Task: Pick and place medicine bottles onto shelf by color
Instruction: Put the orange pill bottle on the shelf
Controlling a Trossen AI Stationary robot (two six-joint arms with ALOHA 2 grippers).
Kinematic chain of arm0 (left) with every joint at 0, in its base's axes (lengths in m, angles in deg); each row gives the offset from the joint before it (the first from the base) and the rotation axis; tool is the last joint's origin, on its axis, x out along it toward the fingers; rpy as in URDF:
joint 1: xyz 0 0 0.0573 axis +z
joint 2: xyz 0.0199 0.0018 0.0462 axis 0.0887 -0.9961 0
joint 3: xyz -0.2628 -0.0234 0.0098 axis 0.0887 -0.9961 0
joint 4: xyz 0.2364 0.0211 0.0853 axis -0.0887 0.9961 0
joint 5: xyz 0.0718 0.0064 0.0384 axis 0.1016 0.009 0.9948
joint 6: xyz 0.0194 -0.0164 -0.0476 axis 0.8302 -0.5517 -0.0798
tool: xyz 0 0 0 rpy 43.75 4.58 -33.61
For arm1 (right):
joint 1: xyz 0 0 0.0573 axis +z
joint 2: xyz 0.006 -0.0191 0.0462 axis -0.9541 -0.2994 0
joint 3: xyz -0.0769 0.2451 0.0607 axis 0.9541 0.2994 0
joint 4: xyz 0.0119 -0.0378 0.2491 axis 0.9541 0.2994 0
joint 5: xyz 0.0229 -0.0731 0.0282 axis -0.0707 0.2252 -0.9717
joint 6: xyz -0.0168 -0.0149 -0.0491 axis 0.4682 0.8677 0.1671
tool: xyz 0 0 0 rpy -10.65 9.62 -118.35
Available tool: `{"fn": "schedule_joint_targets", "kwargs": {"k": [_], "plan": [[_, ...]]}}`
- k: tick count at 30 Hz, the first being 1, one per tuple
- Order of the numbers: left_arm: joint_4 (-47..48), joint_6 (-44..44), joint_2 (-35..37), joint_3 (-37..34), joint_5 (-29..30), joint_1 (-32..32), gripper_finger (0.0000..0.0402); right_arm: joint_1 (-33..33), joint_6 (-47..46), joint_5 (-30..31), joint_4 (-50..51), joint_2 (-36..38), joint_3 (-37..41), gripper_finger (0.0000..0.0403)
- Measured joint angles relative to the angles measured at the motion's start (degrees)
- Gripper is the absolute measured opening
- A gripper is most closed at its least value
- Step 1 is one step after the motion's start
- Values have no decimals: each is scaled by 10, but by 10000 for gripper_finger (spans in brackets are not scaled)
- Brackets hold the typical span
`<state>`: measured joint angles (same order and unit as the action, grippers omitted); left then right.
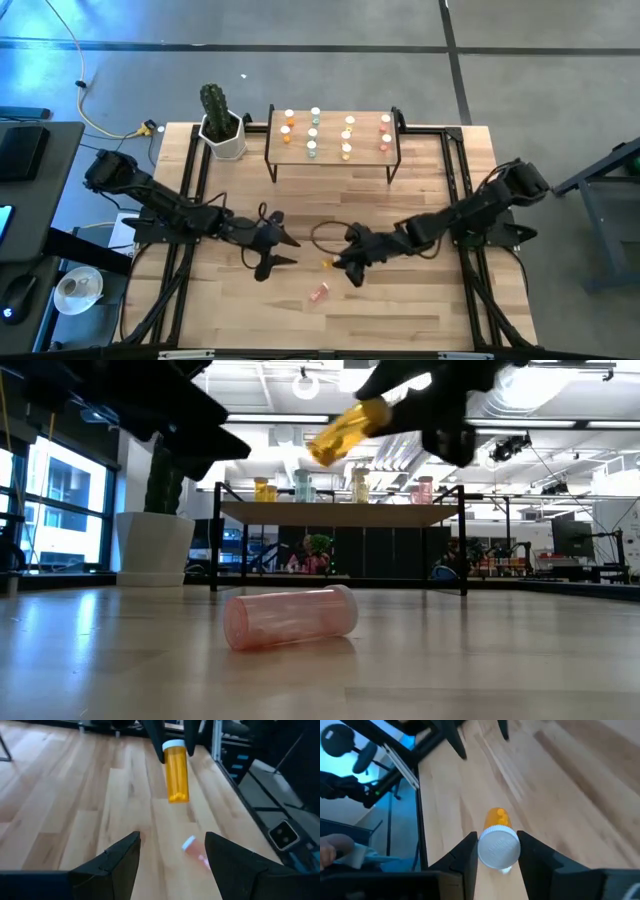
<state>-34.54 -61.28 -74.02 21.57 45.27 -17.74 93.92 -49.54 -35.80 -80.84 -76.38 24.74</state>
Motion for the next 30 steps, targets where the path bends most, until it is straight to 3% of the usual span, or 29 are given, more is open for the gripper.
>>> {"fn": "schedule_joint_targets", "kwargs": {"k": [9,16,23,30], "plan": [[1,15,0,0,-2,52,211,-64,56,-58,-29,0,0,108],[-7,16,0,0,-50,97,211,-108,108,-98,-26,0,-20,108],[-37,30,0,0,-52,121,211,-142,189,-105,55,0,-73,108],[-50,36,0,0,-54,140,211,-173,241,-127,67,0,-84,108]]}}
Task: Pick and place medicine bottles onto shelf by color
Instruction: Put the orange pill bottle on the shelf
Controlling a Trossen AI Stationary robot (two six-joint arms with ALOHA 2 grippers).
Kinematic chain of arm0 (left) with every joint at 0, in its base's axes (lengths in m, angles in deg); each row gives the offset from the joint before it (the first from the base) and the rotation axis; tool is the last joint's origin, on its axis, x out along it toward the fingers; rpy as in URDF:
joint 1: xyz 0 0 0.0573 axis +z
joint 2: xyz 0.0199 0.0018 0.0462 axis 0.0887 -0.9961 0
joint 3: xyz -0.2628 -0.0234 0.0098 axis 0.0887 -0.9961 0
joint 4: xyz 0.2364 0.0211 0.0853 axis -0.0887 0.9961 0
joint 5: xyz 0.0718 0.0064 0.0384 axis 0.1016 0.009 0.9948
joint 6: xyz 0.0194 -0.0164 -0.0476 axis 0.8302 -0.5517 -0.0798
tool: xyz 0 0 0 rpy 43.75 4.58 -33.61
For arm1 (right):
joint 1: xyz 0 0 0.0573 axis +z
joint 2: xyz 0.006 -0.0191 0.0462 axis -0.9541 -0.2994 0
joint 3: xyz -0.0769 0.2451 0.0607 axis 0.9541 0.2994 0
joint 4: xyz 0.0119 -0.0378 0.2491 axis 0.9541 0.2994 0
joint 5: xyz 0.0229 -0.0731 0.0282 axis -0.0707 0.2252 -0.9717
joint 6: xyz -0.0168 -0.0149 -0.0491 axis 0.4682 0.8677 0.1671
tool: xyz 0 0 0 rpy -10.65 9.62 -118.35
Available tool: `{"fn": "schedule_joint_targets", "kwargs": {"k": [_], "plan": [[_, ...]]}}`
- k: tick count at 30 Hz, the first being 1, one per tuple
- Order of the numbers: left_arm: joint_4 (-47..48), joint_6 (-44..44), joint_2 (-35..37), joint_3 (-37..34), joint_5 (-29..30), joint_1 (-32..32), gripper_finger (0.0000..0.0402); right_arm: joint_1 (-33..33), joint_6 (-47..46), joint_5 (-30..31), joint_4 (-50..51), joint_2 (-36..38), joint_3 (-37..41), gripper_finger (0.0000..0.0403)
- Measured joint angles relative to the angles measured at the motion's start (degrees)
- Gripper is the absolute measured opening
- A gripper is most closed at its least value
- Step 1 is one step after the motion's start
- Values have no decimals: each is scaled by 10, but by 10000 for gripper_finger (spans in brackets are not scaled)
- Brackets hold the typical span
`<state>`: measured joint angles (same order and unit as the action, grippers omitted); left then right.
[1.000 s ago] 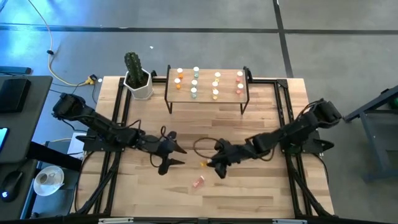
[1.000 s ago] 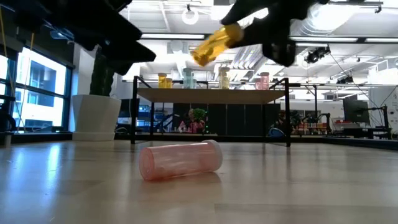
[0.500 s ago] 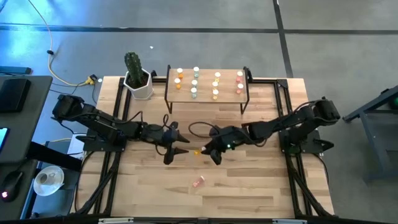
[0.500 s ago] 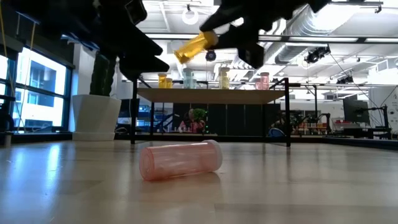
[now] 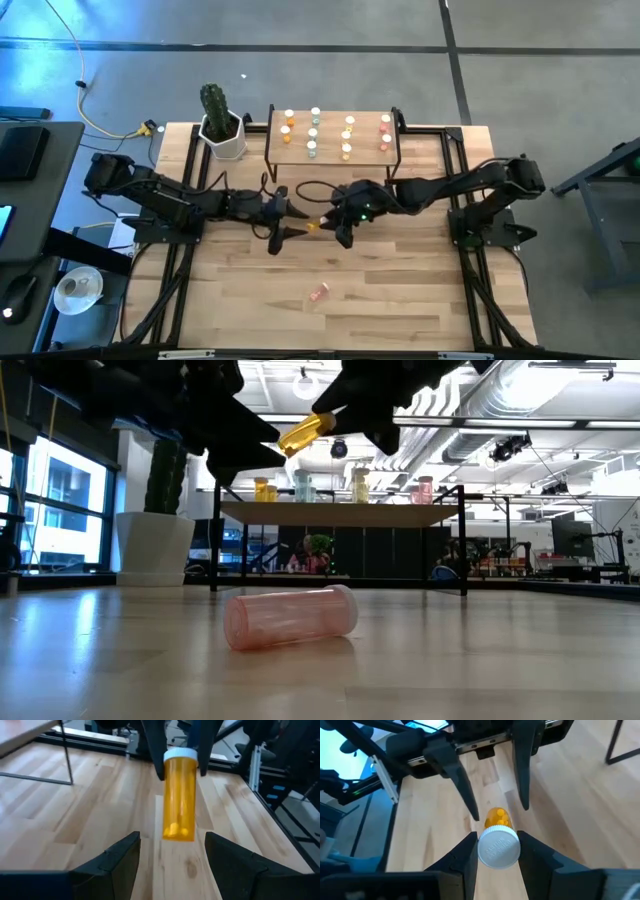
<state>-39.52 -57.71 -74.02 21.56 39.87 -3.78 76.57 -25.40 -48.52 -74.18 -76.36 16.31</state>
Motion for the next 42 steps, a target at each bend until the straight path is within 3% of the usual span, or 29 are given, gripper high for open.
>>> {"fn": "schedule_joint_targets", "kwargs": {"k": [18,25,42], "plan": [[-34,25,0,0,-1,65,211,-37,68,9,-39,0,0,108],[-57,33,0,0,-57,83,207,-37,70,16,-44,0,0,108],[-62,56,0,0,-101,104,102,-40,68,19,-44,0,0,108]]}}
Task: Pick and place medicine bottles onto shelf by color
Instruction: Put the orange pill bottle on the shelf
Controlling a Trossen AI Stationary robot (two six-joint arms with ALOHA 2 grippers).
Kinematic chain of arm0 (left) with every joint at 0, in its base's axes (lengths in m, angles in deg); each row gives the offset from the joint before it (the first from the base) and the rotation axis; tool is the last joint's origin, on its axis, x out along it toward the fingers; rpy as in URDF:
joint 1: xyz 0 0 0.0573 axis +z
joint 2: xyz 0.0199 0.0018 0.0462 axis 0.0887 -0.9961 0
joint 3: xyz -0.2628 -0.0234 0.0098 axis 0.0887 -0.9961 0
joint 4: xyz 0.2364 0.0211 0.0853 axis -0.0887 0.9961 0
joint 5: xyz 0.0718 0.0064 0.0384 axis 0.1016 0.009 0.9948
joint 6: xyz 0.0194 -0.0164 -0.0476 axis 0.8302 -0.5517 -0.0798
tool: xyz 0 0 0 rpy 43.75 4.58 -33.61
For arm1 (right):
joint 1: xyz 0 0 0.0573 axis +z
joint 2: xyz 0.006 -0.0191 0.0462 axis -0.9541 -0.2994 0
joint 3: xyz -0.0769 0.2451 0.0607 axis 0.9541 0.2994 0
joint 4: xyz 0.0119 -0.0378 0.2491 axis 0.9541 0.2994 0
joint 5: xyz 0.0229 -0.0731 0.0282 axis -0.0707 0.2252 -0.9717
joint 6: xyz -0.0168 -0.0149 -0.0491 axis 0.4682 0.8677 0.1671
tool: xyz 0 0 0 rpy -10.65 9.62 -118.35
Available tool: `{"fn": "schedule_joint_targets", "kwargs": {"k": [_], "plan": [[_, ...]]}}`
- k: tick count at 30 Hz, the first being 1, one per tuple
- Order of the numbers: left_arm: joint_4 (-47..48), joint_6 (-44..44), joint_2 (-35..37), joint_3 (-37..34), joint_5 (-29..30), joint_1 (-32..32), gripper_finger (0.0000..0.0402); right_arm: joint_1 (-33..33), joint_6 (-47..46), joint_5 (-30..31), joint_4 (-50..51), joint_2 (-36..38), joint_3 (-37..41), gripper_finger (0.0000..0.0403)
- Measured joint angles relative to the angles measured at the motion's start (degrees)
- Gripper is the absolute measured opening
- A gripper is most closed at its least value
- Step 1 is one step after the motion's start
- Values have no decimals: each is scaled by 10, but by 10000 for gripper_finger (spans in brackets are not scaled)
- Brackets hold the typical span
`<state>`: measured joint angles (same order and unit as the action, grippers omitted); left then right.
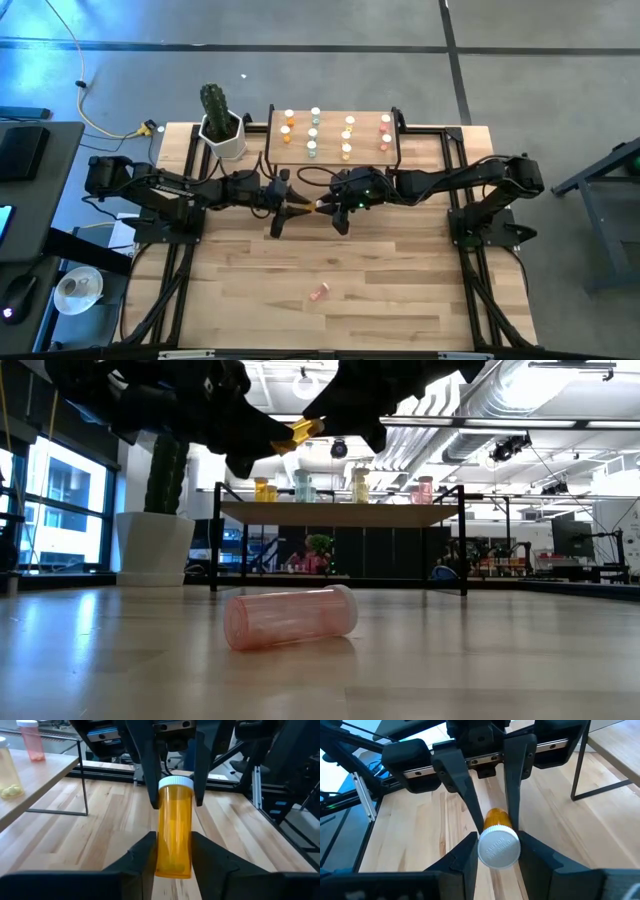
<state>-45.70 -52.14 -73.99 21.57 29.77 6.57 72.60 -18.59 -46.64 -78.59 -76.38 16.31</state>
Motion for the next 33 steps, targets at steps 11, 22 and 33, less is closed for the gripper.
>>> {"fn": "schedule_joint_targets", "kwargs": {"k": [11,22,33], "plan": [[0,5,0,0,4,0,91,-13,15,-8,0,0,0,108],[2,10,0,0,4,0,92,-13,29,-7,0,0,0,137],[0,20,0,0,9,0,92,-19,51,0,-43,11,1,237]]}}
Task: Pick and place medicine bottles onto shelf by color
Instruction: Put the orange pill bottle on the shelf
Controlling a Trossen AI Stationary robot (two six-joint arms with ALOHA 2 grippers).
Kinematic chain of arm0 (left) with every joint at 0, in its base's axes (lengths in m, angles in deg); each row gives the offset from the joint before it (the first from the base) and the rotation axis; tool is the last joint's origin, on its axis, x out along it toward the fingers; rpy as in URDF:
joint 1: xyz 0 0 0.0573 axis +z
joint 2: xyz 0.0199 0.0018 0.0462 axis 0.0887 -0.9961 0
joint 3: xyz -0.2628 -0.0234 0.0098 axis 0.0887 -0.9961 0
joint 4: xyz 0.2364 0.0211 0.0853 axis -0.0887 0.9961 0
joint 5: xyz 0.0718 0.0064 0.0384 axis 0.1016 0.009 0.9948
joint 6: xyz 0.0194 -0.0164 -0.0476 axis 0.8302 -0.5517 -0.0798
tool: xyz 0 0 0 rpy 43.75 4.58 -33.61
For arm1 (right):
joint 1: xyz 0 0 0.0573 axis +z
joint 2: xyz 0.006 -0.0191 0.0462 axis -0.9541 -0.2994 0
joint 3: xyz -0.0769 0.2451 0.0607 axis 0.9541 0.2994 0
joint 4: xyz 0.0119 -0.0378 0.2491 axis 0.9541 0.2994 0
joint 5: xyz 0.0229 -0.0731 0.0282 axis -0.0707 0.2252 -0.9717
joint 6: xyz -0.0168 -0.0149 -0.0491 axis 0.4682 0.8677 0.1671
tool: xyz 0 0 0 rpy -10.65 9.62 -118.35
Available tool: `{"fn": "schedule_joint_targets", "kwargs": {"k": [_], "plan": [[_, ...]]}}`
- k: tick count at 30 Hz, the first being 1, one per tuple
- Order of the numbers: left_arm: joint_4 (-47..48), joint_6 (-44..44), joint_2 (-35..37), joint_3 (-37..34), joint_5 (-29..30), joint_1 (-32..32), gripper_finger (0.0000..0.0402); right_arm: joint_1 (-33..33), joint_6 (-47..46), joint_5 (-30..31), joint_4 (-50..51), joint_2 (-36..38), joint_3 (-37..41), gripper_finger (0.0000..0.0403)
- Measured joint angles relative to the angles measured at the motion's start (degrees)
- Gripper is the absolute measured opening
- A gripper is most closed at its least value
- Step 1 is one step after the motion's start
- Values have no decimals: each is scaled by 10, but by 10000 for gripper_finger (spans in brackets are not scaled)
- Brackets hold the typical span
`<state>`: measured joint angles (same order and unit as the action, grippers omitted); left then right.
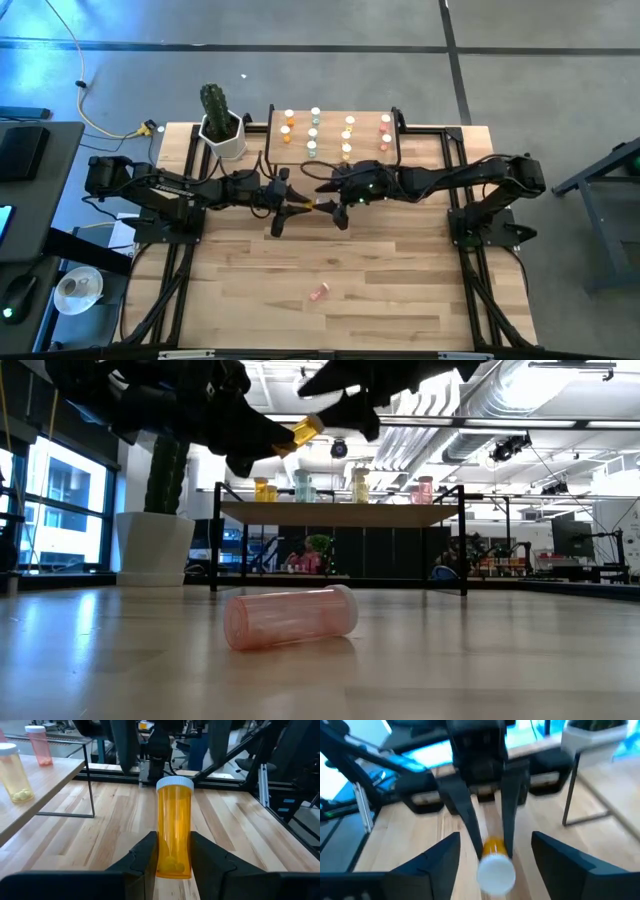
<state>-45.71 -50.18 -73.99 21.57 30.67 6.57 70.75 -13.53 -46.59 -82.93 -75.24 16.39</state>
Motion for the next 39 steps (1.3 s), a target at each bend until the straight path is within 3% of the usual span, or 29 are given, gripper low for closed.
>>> {"fn": "schedule_joint_targets", "kwargs": {"k": [7,12,17,24,28,39], "plan": [[-44,5,0,0,43,1,92,-16,72,1,-5,59,0,240],[-129,14,0,0,45,10,92,-16,171,0,8,100,0,240],[-213,45,0,0,36,16,92,-17,209,-1,12,121,0,240],[-304,79,0,0,20,14,92,-17,204,-1,4,114,0,240],[-333,79,0,0,0,14,92,-17,207,-1,-52,93,0,240],[-337,79,0,0,-4,14,92,-11,247,-1,-156,45,0,240]]}}
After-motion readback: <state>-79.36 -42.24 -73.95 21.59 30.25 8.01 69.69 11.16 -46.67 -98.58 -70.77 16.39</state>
